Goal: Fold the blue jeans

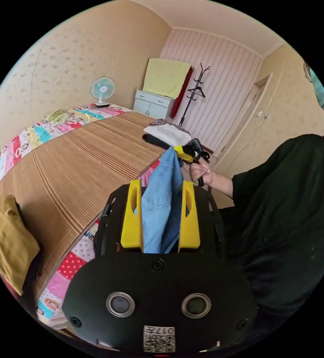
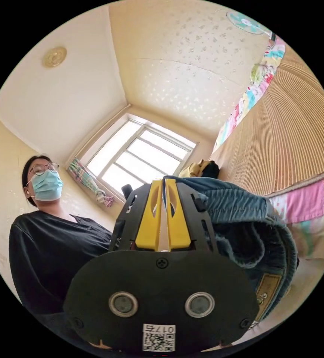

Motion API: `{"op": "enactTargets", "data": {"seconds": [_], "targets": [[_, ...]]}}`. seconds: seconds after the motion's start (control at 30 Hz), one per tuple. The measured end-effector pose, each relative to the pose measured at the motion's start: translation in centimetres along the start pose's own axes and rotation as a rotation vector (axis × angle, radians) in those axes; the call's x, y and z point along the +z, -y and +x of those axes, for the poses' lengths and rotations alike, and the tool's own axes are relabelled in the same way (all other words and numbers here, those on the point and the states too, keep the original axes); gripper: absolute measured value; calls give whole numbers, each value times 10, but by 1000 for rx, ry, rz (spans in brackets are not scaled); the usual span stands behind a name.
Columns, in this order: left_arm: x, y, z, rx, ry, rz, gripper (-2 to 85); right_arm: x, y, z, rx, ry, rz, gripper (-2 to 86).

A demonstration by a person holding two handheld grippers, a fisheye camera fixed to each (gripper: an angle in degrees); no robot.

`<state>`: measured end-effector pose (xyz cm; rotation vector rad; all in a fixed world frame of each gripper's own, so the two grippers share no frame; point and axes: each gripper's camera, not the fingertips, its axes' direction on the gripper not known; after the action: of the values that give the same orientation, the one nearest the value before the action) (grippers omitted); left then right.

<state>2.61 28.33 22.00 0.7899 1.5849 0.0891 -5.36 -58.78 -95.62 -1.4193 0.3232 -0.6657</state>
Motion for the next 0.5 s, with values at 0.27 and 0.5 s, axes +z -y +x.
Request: {"op": "enactTargets", "data": {"seconds": [0.27, 0.5], "targets": [[163, 58, 21, 13, 215, -180, 58, 69, 40, 10, 21, -60, -142, 32], [133, 48, -84, -352, -196, 134, 48, -5, 5, 27, 74, -296, 20, 94]]}}
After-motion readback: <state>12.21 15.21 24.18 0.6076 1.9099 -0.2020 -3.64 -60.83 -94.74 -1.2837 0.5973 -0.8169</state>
